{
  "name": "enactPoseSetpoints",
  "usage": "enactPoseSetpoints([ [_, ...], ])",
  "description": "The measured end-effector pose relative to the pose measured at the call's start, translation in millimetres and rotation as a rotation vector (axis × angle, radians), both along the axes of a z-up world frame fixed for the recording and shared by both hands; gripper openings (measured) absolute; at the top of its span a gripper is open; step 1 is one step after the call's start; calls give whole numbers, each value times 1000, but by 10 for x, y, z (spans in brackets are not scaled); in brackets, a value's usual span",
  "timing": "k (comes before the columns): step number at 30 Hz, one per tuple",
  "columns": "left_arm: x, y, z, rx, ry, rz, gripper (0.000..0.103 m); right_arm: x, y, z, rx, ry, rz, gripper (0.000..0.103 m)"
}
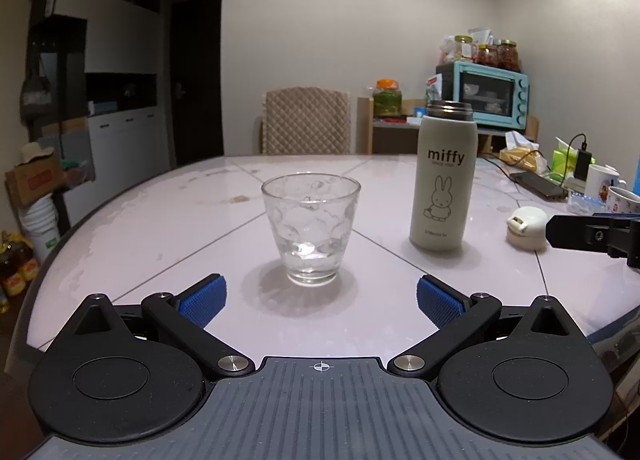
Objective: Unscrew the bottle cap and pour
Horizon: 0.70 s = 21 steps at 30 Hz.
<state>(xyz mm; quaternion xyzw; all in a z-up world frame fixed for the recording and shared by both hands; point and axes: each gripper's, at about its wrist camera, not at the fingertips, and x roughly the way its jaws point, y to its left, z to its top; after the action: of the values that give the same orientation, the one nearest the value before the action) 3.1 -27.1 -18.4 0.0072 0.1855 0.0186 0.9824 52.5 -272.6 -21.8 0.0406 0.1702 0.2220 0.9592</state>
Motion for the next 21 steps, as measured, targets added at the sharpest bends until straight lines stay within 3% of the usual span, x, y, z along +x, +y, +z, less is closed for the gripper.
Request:
enactPoseSetpoints([
  [21,-180,-65,84,-7,-14,-12,103,-262,-41,37,6,-14,10,103],
])
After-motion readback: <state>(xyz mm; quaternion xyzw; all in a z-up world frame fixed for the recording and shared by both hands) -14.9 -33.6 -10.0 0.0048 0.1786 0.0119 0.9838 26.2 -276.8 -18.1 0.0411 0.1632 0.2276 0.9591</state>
